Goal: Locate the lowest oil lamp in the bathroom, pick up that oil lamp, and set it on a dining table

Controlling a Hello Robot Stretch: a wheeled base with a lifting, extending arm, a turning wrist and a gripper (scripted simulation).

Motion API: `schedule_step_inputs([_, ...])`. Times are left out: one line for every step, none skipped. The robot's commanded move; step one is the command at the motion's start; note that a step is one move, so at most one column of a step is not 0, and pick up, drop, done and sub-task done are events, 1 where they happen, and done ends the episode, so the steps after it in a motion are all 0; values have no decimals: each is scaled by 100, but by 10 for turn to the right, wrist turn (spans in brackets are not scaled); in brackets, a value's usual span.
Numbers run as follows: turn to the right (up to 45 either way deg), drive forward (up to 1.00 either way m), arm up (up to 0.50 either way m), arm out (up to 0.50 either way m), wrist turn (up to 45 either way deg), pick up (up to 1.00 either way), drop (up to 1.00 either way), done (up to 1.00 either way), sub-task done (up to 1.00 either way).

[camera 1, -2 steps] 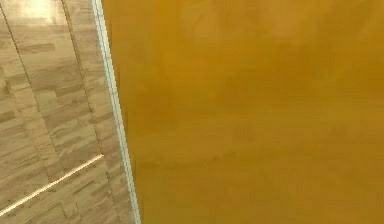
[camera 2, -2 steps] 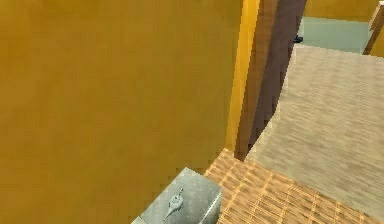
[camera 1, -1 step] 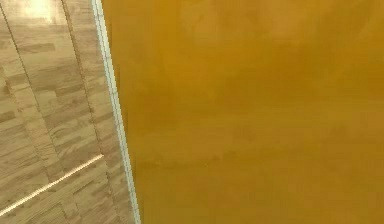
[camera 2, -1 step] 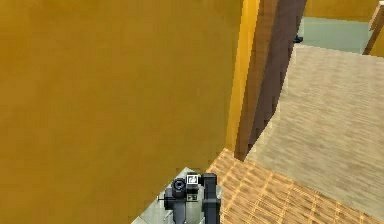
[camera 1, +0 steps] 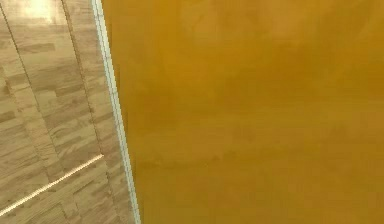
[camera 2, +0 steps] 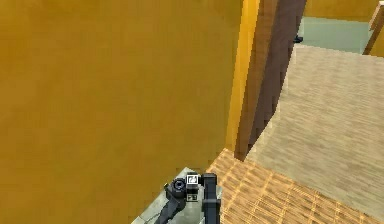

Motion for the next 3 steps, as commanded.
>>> schedule_step_inputs([0,0,0,0,450,0,0,0,0])
schedule_step_inputs([0,0,0,0,450,0,0,0,0])
schedule_step_inputs([0,0,0,0,150,0,0,0,0])
